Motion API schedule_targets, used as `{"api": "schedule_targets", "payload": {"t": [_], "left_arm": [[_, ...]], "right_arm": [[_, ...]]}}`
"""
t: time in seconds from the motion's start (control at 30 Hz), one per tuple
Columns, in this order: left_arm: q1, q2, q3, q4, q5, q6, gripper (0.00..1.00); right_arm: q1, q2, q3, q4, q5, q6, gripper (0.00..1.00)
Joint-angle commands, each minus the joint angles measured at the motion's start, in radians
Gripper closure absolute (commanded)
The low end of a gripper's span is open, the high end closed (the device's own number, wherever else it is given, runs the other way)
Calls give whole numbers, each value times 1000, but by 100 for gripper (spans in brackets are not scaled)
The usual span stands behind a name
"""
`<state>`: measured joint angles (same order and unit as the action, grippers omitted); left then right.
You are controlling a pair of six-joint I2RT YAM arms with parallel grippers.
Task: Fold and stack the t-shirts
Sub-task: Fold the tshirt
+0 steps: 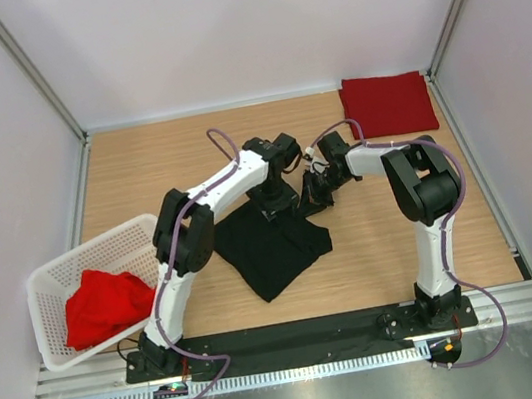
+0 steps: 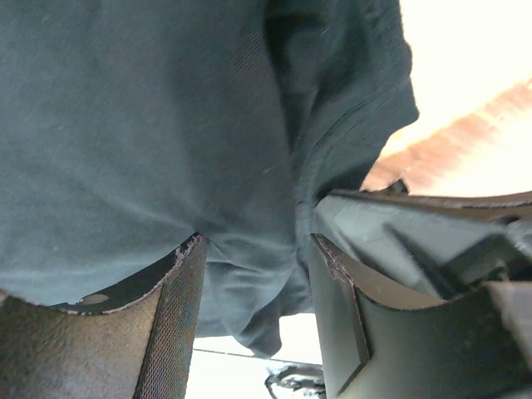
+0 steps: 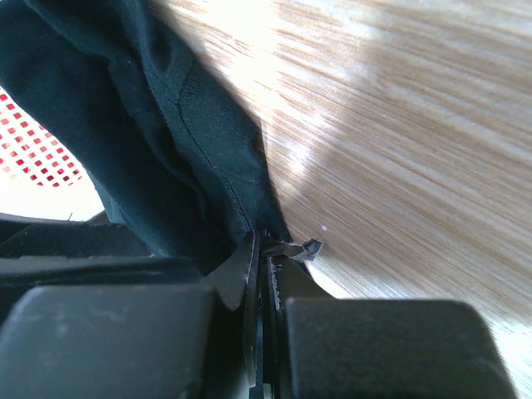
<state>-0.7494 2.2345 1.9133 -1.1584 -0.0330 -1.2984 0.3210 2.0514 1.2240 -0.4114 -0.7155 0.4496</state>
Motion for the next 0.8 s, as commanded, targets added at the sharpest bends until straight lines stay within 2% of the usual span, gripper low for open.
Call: {"api": "schedule_targets", "payload": {"t": [0.0, 0.17, 0.3, 0.4, 0.43, 0.5, 0.53, 0.77], "left_arm": [[-8, 20, 72, -56, -65, -19, 47], [-10, 45, 81, -58, -85, -12, 47], [-11, 54, 76, -63, -71, -4, 52], [-11, 47, 75, -43, -71, 10, 64], [-11, 42, 76, -37, -68, 16, 79], [-10, 28, 81, -23, -67, 33, 89], [-11, 24, 85, -23, -67, 34, 98], [-18, -29, 115, -32, -57, 34, 100]], "right_arm": [[4, 46, -23, 10, 165, -60, 98], [4, 55, -26, 13, 171, -68, 98], [7, 56, -31, 13, 175, -71, 98], [7, 58, -31, 11, 175, -71, 98], [7, 59, -32, 13, 175, -72, 98], [7, 61, -31, 8, 179, -75, 98], [6, 62, -32, 8, 180, -77, 98], [7, 69, -27, 10, 186, -78, 99]]}}
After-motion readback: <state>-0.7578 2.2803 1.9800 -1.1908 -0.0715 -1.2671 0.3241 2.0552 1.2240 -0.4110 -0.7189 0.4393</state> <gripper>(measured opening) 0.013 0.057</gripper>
